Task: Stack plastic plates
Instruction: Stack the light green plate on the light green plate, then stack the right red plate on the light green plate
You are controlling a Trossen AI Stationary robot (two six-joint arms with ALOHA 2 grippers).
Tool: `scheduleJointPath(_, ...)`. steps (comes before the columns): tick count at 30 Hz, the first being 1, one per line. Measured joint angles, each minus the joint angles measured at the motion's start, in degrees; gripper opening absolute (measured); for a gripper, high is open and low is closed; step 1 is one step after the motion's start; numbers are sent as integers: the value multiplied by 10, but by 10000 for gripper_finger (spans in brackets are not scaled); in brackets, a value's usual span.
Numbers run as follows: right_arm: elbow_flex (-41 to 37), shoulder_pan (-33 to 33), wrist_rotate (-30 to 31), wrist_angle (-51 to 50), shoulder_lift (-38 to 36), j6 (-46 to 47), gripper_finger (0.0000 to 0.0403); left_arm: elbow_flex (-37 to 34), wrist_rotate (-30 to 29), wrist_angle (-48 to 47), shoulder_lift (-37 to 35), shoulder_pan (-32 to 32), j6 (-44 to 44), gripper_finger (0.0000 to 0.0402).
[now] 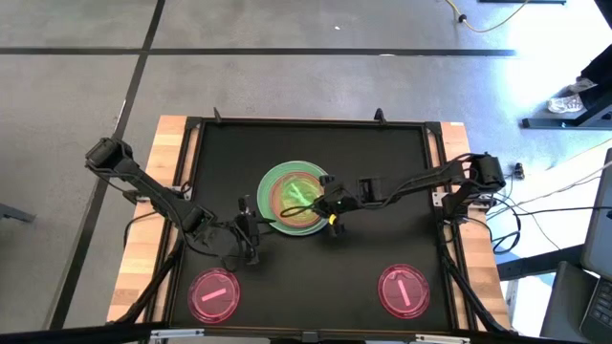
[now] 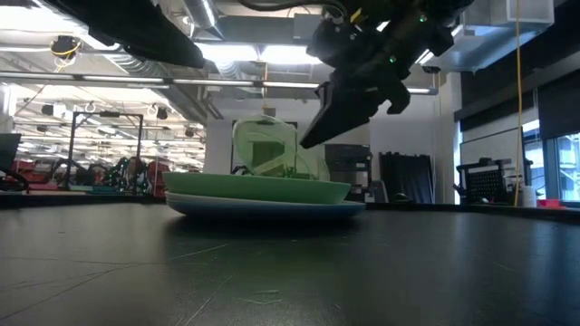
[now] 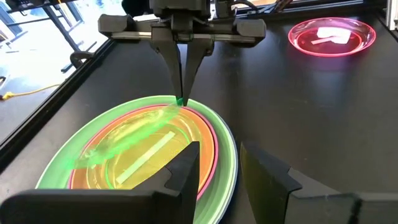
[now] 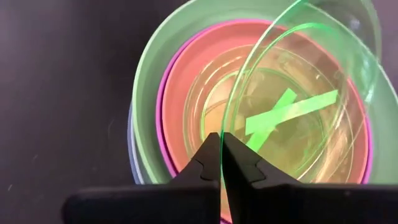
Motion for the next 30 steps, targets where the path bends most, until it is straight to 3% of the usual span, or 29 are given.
scheduleJointPath(4, 0, 0, 0, 0, 0, 1, 28, 0, 0, 0, 0, 0, 0, 110)
scheduleJointPath(10, 3, 0, 0, -14, -1, 1, 105, 0, 1, 0, 0, 0, -2, 110)
scheduleJointPath(15, 47, 8, -51, -195, -45, 16, 145, 0, 16, 1, 2, 0, -2, 110)
scheduleJointPath(21, 53, 50, -148, -330, -118, 85, 156, 0, 14, 3, 17, 5, -1, 110)
scheduleJointPath(30, 35, 134, -155, -489, -143, 238, 155, 0, 13, 6, 33, 7, -1, 110)
